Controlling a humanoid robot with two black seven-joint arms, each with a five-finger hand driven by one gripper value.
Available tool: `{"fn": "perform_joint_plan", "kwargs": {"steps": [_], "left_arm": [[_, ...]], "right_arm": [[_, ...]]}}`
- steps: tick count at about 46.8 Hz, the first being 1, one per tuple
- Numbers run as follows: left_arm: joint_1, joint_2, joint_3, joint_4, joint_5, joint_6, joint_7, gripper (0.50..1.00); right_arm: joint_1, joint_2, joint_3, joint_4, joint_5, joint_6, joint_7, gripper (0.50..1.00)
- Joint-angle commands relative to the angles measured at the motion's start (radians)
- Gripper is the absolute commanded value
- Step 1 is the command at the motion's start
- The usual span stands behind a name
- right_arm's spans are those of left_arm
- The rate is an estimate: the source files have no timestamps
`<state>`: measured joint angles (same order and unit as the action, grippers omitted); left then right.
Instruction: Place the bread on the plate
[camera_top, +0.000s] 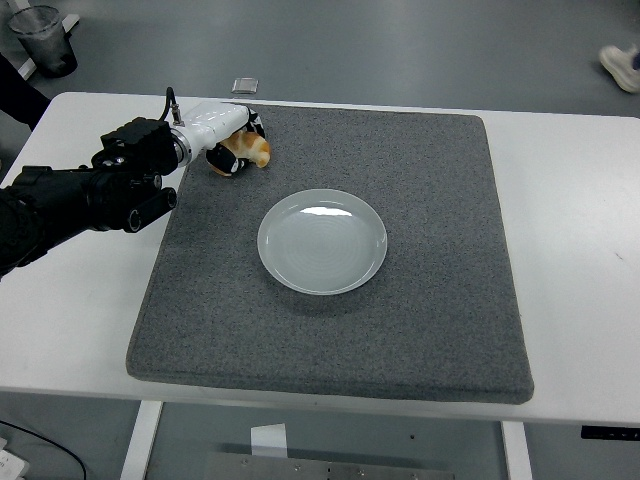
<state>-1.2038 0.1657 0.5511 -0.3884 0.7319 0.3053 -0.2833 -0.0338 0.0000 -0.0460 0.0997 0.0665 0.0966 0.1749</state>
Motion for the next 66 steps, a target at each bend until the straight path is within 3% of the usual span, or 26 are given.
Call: {"fn": "perform_joint_plan", "kwargs": {"steps": [1, 19, 40, 66], "left_arm": [[0.0, 0.0, -0.002, -0.003, 0.0, 0.002, -0.001, 0.5], [-0.115, 0.006, -0.077, -0.043, -0.003, -0.006, -0.002, 0.5], [-0.349, 0.107, -0.089, -0.162, -0.011, -0.064, -0.004, 0.5], [-0.45, 0.101, -0.132, -0.492, 0.011, -0.063, -0.047, 0.5]], "right_arm": [[0.0, 0.0, 0.0, 0.0, 0.0, 0.0, 0.0, 0.932], [0.0, 0.0, 0.0, 0.0, 0.0, 0.0, 0.0, 0.932], [0.0, 0.0, 0.0, 0.0, 0.0, 0.0, 0.0, 0.932], [0.0, 0.0, 0.0, 0.0, 0.0, 0.0, 0.0, 0.932]]}}
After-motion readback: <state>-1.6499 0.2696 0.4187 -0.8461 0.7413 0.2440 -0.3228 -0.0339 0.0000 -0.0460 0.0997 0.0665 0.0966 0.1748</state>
